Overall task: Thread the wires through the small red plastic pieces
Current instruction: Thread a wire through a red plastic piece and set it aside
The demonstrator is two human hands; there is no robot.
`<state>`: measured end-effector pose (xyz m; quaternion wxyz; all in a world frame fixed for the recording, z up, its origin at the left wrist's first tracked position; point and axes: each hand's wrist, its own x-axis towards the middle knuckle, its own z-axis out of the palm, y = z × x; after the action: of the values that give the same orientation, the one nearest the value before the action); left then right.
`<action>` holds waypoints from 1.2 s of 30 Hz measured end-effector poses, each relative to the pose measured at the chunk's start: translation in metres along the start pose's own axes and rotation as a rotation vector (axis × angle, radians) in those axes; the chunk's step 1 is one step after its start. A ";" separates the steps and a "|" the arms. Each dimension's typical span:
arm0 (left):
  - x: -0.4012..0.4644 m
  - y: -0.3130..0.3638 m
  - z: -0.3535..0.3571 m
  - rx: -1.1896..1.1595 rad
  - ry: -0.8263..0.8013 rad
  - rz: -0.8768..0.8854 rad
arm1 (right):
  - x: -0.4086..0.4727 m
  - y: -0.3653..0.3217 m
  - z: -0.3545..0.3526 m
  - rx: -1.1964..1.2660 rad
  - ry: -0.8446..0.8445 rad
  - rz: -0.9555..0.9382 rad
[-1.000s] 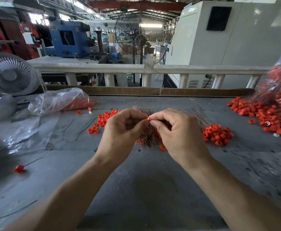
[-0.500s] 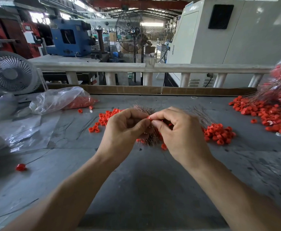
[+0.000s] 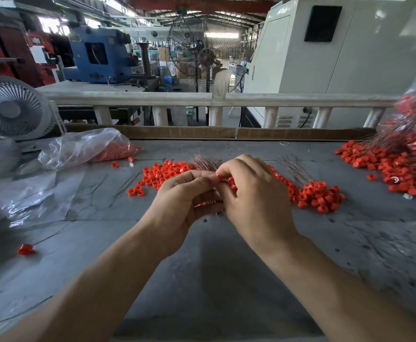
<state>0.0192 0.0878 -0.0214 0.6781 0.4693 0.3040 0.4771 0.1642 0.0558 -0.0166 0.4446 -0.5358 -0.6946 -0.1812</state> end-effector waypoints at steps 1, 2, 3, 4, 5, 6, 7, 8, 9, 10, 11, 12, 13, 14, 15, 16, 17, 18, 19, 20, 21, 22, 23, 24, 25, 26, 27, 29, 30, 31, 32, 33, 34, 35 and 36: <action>0.000 0.000 0.001 -0.005 -0.001 -0.006 | 0.000 0.000 0.000 -0.001 0.004 0.000; 0.000 0.001 0.001 -0.009 0.001 -0.010 | 0.000 0.001 0.000 -0.002 0.008 0.000; -0.001 0.001 0.001 -0.007 0.005 -0.015 | 0.000 0.001 0.000 -0.004 0.012 -0.002; -0.001 0.001 0.001 0.001 0.012 -0.020 | 0.000 0.002 0.000 -0.007 0.015 -0.006; -0.001 0.001 0.002 0.012 0.017 -0.024 | 0.000 0.002 0.000 -0.011 0.017 -0.013; -0.002 0.001 0.002 0.021 0.020 -0.029 | 0.000 0.002 0.000 -0.015 0.014 -0.018; -0.002 0.002 0.002 0.030 0.020 -0.034 | 0.000 0.003 0.000 -0.017 0.008 -0.021; -0.002 0.002 0.002 0.041 0.020 -0.036 | -0.001 0.003 0.000 -0.018 0.001 -0.021; -0.002 0.002 0.002 0.052 0.023 -0.034 | 0.000 0.003 0.000 -0.021 -0.005 -0.021; -0.002 0.002 0.002 0.060 0.029 -0.030 | 0.000 0.003 0.000 -0.027 -0.009 -0.022; -0.002 0.002 0.002 0.065 0.036 -0.023 | 0.000 0.003 0.001 -0.034 -0.009 -0.026; -0.002 0.002 0.002 0.068 0.043 -0.015 | 0.000 0.003 0.001 -0.040 -0.008 -0.033; -0.001 0.002 0.002 0.071 0.049 -0.009 | 0.000 0.003 0.001 -0.043 -0.006 -0.042; -0.001 0.002 0.002 0.076 0.054 -0.004 | 0.000 0.003 0.001 -0.042 -0.006 -0.049; -0.001 0.002 0.002 0.081 0.058 -0.001 | 0.000 0.003 0.001 -0.038 -0.006 -0.053; -0.002 0.002 0.002 0.085 0.060 0.000 | 0.000 0.003 0.001 -0.036 -0.006 -0.055; -0.002 0.002 0.002 0.086 0.059 -0.001 | 0.000 0.003 0.001 -0.034 -0.005 -0.054; -0.002 0.002 0.001 0.083 0.058 -0.005 | 0.000 0.003 0.001 -0.031 -0.005 -0.052; -0.002 0.002 0.002 0.076 0.054 -0.010 | 0.001 0.003 0.000 -0.027 -0.006 -0.051; -0.003 0.003 0.002 0.067 0.051 -0.016 | 0.001 0.002 0.000 -0.023 -0.009 -0.050; -0.003 0.003 0.002 0.058 0.049 -0.025 | 0.001 0.002 -0.001 -0.020 -0.011 -0.051; -0.003 0.003 0.003 0.050 0.050 -0.033 | 0.001 0.002 -0.001 -0.017 -0.015 -0.051; -0.003 0.004 0.004 0.045 0.053 -0.041 | 0.001 0.002 -0.002 -0.011 -0.018 -0.051; -0.003 0.004 0.004 0.040 0.057 -0.047 | 0.001 0.003 -0.003 -0.005 -0.021 -0.051; -0.003 0.004 0.005 0.036 0.061 -0.052 | 0.001 0.003 -0.004 0.001 -0.023 -0.051; -0.003 0.004 0.005 0.033 0.064 -0.056 | 0.001 0.003 -0.004 0.007 -0.025 -0.051; -0.003 0.004 0.005 0.034 0.065 -0.058 | 0.002 0.003 -0.004 0.013 -0.028 -0.050; -0.003 0.005 0.005 0.042 0.061 -0.059 | 0.002 0.003 -0.004 0.024 -0.030 -0.053; -0.003 0.005 0.005 0.046 0.060 -0.059 | 0.003 0.003 -0.004 0.027 -0.030 -0.055; -0.003 0.004 0.006 0.046 0.061 -0.058 | 0.003 0.003 -0.004 0.030 -0.031 -0.057; -0.003 0.004 0.006 0.045 0.062 -0.057 | 0.003 0.003 -0.003 0.030 -0.031 -0.060; -0.003 0.004 0.005 0.043 0.059 -0.056 | 0.003 0.004 -0.003 0.028 -0.029 -0.066; -0.003 0.004 0.005 0.043 0.056 -0.054 | 0.002 0.004 -0.003 0.026 -0.025 -0.074; -0.003 0.004 0.005 0.047 0.053 -0.053 | 0.002 0.005 -0.002 0.026 -0.018 -0.084; -0.003 0.004 0.005 0.051 0.052 -0.050 | 0.002 0.006 -0.002 0.028 -0.011 -0.095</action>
<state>0.0208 0.0842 -0.0163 0.6697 0.4661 0.3449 0.4640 0.1701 0.0575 -0.0149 0.4393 -0.4970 -0.7240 -0.1892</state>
